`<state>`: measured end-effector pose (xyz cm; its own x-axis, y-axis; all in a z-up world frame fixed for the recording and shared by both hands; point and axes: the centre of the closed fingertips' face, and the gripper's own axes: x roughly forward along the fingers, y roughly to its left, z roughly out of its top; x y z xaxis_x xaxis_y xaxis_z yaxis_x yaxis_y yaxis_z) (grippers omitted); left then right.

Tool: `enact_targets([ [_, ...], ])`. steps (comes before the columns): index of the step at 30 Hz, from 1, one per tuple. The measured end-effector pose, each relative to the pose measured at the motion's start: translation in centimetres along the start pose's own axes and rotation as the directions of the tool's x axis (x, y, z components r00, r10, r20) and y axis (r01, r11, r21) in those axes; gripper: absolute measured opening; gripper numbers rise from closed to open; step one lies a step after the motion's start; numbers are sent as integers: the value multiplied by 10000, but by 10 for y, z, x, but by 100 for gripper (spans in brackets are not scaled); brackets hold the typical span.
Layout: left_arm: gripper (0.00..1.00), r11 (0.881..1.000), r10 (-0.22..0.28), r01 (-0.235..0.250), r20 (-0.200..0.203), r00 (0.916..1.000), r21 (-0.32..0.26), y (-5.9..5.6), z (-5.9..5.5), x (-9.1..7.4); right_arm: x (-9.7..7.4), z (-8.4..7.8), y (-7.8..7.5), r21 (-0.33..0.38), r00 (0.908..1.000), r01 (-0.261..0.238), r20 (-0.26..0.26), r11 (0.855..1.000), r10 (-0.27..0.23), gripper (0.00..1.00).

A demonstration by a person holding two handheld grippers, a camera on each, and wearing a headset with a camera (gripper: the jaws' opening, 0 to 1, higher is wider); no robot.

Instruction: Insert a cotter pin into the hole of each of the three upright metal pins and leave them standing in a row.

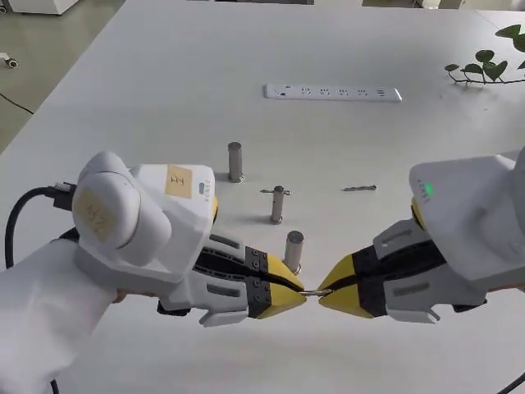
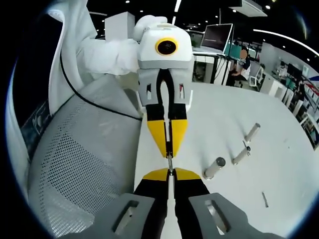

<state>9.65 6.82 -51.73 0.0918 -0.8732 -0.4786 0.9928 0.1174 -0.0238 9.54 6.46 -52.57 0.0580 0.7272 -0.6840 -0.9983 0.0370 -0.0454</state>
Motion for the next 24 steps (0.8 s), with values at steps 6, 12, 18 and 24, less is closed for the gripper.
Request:
enact_targets([
  [6,1,9987,246,-235,263,9994,-448,5,3,0,-4,0,-7,200,9996,202,187,9996,-206,0],
  [12,28,9964,734,-717,373,9966,-460,15,4,0,-7,-5,-20,388,9983,535,195,9978,-543,0],
  [18,35,9455,2454,-2409,-67,9694,-2189,54,-20,5,-13,-19,-45,920,9913,1318,-83,9870,-1316,0],
  [24,43,9205,2849,-2844,-376,9578,-2679,70,-36,17,-18,-36,-68,1292,9862,1650,-309,9778,-1624,0],
])
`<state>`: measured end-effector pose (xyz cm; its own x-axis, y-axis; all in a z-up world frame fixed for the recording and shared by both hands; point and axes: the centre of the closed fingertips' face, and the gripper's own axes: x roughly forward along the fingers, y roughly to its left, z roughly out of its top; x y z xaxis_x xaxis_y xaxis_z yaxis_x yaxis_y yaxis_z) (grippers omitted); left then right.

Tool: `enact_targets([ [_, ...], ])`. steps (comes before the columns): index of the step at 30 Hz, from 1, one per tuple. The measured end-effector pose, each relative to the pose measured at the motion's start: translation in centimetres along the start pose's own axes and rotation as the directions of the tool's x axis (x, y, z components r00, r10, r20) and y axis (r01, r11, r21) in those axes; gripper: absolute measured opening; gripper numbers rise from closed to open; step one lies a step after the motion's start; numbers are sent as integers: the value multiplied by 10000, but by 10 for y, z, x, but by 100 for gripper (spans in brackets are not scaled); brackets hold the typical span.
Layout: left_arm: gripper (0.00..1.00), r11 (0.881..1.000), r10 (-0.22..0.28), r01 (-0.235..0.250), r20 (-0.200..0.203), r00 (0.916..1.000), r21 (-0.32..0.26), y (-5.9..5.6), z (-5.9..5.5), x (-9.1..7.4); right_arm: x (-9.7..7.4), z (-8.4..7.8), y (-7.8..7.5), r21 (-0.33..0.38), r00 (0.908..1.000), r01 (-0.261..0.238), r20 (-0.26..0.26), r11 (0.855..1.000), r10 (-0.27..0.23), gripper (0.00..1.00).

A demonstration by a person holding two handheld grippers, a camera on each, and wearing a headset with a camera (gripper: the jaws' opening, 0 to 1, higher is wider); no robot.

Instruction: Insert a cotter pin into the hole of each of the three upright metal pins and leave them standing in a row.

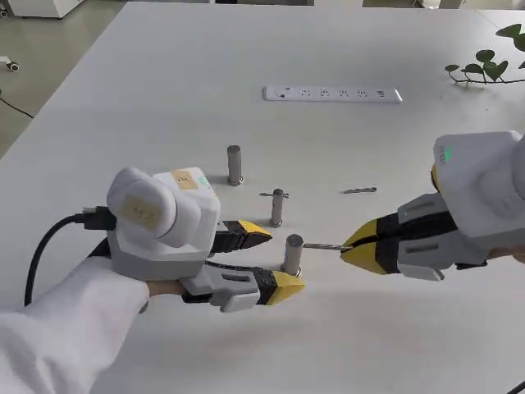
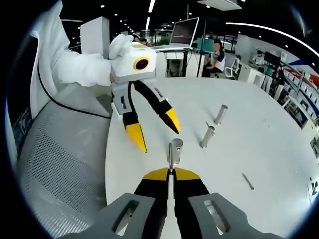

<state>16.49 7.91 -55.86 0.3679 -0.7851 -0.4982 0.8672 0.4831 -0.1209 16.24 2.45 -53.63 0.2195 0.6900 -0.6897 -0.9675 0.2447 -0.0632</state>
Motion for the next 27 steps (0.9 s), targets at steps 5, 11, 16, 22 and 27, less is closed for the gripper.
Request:
enact_targets([
  [5,42,9998,-21,22,71,10000,-215,5,-4,14,4,-3,-5,261,10000,-8,-40,9997,9,0],
  [11,34,9996,-39,37,-57,10000,-264,9,-10,25,8,-6,-5,209,9999,-24,-164,9998,28,0],
  [16,30,9999,5,-6,-156,9999,-113,12,-15,35,13,-9,-5,232,9996,-165,-240,9996,170,0],
  [22,20,9997,-165,164,-76,9998,-177,12,-12,41,16,-10,-4,195,9990,-320,-308,9993,326,0],
  [27,13,9999,-139,138,-157,9998,-94,13,-14,41,18,-9,-3,99,9987,-428,-263,9990,430,0],
])
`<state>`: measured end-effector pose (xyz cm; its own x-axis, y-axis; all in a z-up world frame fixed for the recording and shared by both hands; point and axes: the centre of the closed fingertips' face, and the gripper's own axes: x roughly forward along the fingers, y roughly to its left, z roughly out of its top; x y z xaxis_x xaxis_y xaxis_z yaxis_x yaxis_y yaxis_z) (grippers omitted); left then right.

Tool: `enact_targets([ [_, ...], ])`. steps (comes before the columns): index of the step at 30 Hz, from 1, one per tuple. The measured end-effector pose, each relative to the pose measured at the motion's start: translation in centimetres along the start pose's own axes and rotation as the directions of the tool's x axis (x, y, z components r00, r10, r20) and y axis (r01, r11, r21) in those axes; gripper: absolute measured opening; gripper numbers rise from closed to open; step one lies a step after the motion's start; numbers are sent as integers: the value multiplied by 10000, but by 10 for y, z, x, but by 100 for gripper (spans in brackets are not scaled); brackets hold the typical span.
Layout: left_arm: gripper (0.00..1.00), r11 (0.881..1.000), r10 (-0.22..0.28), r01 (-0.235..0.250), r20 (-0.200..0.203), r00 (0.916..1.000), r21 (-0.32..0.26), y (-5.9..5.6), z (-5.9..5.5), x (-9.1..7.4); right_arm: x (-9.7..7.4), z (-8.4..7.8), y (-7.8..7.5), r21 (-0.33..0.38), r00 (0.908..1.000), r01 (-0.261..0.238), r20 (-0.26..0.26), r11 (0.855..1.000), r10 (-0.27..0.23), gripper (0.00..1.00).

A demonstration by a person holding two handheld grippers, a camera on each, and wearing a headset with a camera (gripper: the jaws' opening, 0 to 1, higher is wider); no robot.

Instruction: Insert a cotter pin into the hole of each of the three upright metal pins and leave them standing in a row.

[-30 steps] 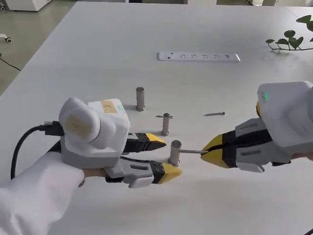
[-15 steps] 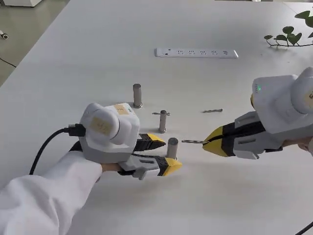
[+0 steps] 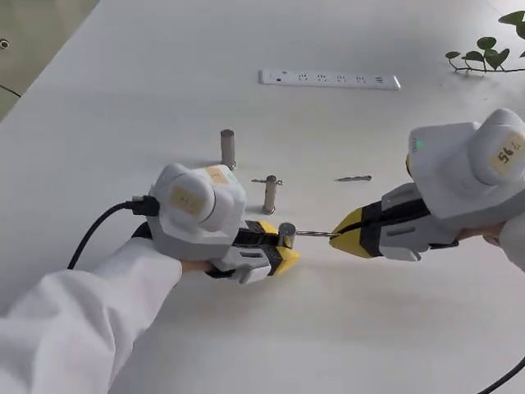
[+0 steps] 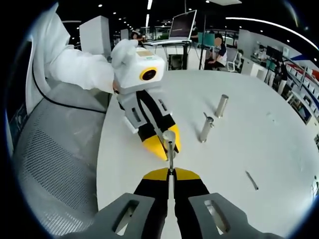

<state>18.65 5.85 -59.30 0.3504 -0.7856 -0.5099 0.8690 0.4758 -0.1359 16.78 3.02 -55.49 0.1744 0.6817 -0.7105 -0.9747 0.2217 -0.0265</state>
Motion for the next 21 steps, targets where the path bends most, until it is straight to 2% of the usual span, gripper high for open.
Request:
enact_targets([
  [5,13,9999,-110,110,18,9999,11,0,0,0,0,-1,-3,-77,9999,-20,123,10000,21,0],
  [7,12,9995,-181,181,-16,9998,247,0,0,0,0,-3,-4,-83,9999,-71,138,9999,73,0],
  [10,12,9987,-218,222,-87,9997,454,0,0,1,3,-6,-8,-146,9999,-148,84,9998,150,0],
  [15,12,9989,-197,203,-161,9997,413,0,-1,1,7,-9,-7,-244,9997,-242,-70,9994,240,0],
  [16,12,9989,-210,217,-159,9997,415,0,-1,1,8,-4,-5,-214,9994,-319,154,9993,322,0],
  [18,12,9987,-227,236,-185,9996,459,0,-1,1,9,1,-2,-365,9989,-385,260,9986,394,0],
  [19,12,9982,-243,254,-214,9995,536,-1,-1,1,9,-2,-3,-680,9995,-305,-70,9972,301,0],
  [21,12,9980,-260,273,-230,9994,566,-1,-1,1,12,-1,-2,-726,9994,-351,-98,9967,345,0],
])
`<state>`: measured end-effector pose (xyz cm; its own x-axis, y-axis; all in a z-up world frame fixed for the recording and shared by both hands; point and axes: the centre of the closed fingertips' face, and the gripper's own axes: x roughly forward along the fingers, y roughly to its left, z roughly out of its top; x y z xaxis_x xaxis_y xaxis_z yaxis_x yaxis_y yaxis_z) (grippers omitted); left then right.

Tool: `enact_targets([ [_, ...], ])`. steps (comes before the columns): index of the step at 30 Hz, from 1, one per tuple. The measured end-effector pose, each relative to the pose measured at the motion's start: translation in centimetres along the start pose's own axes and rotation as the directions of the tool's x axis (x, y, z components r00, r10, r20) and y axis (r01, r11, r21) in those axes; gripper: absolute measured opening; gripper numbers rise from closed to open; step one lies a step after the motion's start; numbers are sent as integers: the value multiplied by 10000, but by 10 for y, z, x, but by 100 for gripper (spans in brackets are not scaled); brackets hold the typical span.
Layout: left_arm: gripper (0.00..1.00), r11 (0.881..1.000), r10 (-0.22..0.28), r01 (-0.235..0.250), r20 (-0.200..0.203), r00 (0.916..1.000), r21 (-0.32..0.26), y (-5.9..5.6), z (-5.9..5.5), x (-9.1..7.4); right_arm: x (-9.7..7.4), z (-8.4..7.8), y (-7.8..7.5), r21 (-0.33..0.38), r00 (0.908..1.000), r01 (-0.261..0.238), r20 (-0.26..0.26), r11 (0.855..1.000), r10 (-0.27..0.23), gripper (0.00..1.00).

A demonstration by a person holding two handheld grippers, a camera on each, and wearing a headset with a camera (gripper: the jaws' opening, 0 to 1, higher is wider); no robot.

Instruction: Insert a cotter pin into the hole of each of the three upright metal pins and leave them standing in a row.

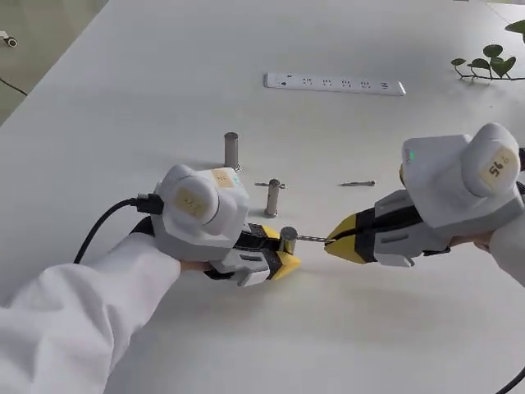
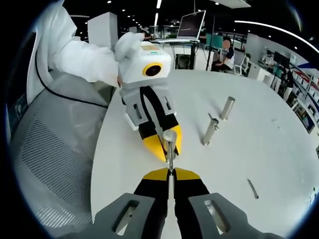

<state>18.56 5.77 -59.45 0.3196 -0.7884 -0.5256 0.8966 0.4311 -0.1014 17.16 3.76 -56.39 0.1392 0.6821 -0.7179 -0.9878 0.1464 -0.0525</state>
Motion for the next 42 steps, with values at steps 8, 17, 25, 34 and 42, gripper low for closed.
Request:
enact_targets([
  [8,12,9999,-7,6,-36,10000,-104,0,0,1,12,9,-3,-239,9996,50,-289,9997,-57,0],
  [17,13,9997,-3,3,4,10000,-260,0,-2,3,20,16,-3,-1075,9979,-158,-639,9941,90,0],
  [25,13,9997,-129,129,7,9999,-193,0,-3,5,23,14,-5,-1736,9939,-322,-1093,9843,132,0],
  [34,13,9993,-198,200,86,9998,-311,1,-3,5,27,12,-7,-2217,9906,-396,-1365,9743,92,0],
  [42,39,9985,-545,546,170,9984,-94,-3,-2,-6,31,10,-7,-2187,9892,-307,-1463,9753,-17,19],
])
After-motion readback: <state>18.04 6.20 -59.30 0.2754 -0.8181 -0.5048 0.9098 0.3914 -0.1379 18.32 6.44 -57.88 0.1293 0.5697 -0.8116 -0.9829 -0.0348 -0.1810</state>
